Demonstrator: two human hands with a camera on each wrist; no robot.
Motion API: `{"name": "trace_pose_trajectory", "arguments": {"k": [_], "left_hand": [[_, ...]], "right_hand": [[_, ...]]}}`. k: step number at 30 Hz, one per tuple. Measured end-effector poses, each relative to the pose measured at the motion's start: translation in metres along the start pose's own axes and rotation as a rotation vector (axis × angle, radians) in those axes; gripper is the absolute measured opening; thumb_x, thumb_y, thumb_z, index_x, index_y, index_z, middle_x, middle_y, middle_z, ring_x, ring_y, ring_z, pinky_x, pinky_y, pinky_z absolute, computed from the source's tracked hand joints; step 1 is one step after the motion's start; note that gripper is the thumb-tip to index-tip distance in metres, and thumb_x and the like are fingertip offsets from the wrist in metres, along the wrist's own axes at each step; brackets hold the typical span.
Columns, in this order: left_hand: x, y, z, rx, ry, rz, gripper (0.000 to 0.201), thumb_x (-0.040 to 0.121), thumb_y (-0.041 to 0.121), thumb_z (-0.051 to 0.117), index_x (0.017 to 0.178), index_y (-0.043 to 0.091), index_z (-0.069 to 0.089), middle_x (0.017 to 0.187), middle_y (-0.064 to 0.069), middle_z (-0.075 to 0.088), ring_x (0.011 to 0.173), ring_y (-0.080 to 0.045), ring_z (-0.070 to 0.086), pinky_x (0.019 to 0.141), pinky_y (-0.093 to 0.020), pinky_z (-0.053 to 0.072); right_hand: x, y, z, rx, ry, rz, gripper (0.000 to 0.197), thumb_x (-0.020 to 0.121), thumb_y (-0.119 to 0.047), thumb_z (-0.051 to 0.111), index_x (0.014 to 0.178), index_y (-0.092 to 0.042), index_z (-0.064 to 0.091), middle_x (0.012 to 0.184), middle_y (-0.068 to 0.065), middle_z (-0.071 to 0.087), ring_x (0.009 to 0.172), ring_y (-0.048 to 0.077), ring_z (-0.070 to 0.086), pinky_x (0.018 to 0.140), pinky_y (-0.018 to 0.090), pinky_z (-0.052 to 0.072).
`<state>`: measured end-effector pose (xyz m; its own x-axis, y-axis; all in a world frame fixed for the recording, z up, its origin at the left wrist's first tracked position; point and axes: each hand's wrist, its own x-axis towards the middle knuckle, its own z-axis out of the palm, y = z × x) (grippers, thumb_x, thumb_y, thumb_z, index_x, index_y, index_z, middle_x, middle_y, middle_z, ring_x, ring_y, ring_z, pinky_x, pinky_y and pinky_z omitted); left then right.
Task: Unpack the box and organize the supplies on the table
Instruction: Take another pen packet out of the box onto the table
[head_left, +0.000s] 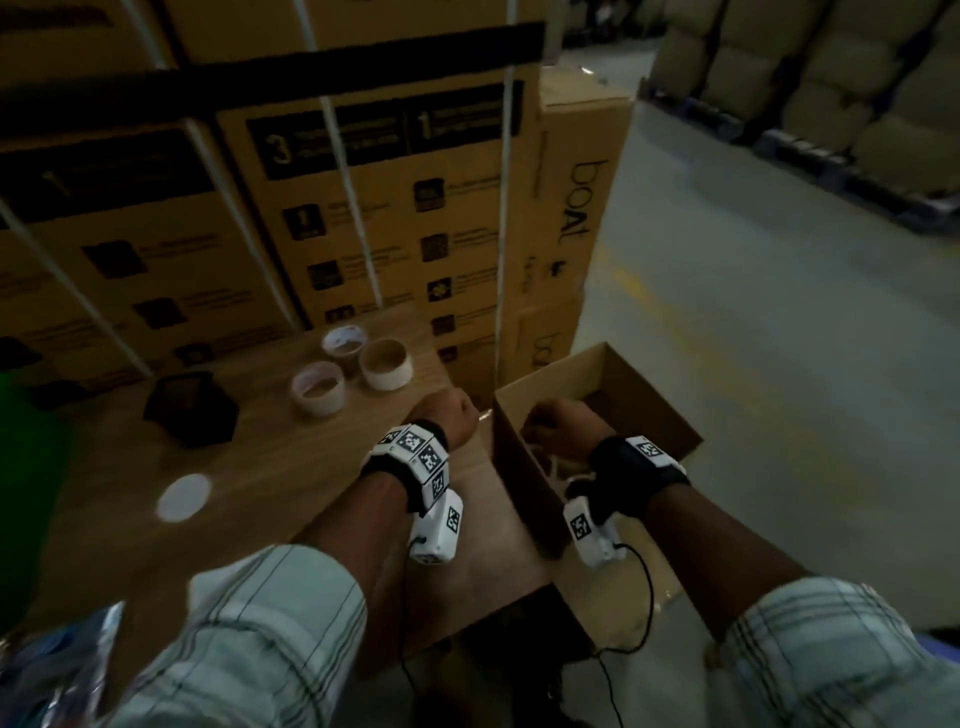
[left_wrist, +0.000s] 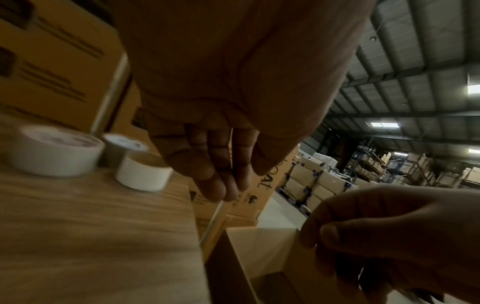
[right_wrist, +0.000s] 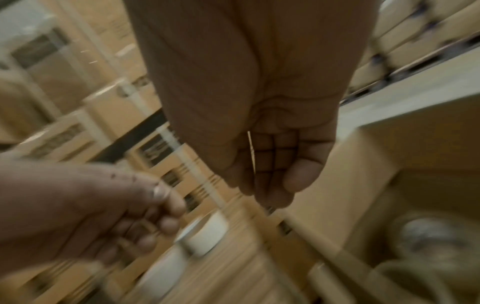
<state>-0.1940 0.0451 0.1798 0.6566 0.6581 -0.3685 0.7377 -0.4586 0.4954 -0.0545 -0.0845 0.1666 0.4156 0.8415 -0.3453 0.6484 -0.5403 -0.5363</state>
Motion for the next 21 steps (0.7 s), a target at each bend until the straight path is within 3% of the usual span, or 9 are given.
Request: {"name": "trace_pose_trajectory", "arguments": {"k": [2, 4, 8, 12, 15, 21], "left_hand": [[0.027, 0.028, 0.021, -0.015, -0.062, 0.001, 0.018, 0.093, 0.024, 0.049, 0.094, 0.015, 0.065, 0.101, -0.008, 0.067, 0.097, -0.028, 0.063, 0.077, -0.032, 0.047], [0.051, 0.051, 0.045, -0.02, -0.137, 0.009, 0.02, 0.093, 0.023, 0.05, 0.097, 0.012, 0.066, 0.106, -0.013, 0.068, 0.1, -0.031, 0.064, 0.084, -0.035, 0.05], [0.093, 0.075, 0.088, -0.071, -0.236, -0.049, 0.014, 0.095, 0.024, 0.05, 0.088, 0.015, 0.057, 0.108, -0.017, 0.067, 0.101, -0.033, 0.062, 0.085, -0.037, 0.05], [0.133, 0.082, 0.114, -0.094, -0.256, -0.139, 0.027, 0.097, 0.017, 0.046, 0.108, 0.001, 0.065, 0.113, -0.019, 0.066, 0.107, -0.035, 0.06, 0.095, -0.041, 0.049], [0.159, 0.084, 0.132, -0.081, -0.258, -0.175, 0.03, 0.097, 0.017, 0.048, 0.112, -0.001, 0.065, 0.118, -0.02, 0.065, 0.113, -0.034, 0.059, 0.101, -0.043, 0.046], [0.198, 0.09, 0.162, -0.087, -0.324, -0.239, 0.029, 0.095, 0.015, 0.05, 0.108, -0.005, 0.066, 0.115, -0.024, 0.066, 0.109, -0.038, 0.062, 0.096, -0.046, 0.051]], "right_hand": [[0.015, 0.043, -0.02, 0.015, 0.044, 0.076, 0.025, 0.091, -0.023, 0.054, 0.112, -0.015, 0.065, 0.113, 0.005, 0.067, 0.103, 0.023, 0.062, 0.079, 0.028, 0.045], [0.029, 0.079, -0.037, -0.002, 0.05, 0.145, 0.027, 0.09, -0.025, 0.055, 0.113, -0.014, 0.065, 0.116, 0.008, 0.065, 0.105, 0.026, 0.06, 0.08, 0.03, 0.044], [0.057, 0.127, -0.052, 0.048, 0.008, 0.251, 0.021, 0.09, -0.021, 0.054, 0.105, -0.011, 0.066, 0.106, 0.012, 0.067, 0.096, 0.027, 0.062, 0.078, 0.031, 0.046], [0.09, 0.154, -0.051, 0.065, -0.067, 0.309, 0.022, 0.089, -0.023, 0.054, 0.105, -0.012, 0.066, 0.104, 0.014, 0.069, 0.091, 0.028, 0.064, 0.077, 0.032, 0.05], [0.11, 0.166, -0.045, 0.073, -0.129, 0.364, 0.023, 0.09, -0.025, 0.055, 0.105, -0.012, 0.066, 0.105, 0.014, 0.068, 0.084, 0.024, 0.061, 0.071, 0.028, 0.044], [0.143, 0.188, -0.04, 0.054, -0.174, 0.471, 0.029, 0.087, -0.03, 0.058, 0.107, -0.011, 0.065, 0.113, 0.016, 0.066, 0.106, 0.034, 0.062, 0.081, 0.036, 0.047]]}}
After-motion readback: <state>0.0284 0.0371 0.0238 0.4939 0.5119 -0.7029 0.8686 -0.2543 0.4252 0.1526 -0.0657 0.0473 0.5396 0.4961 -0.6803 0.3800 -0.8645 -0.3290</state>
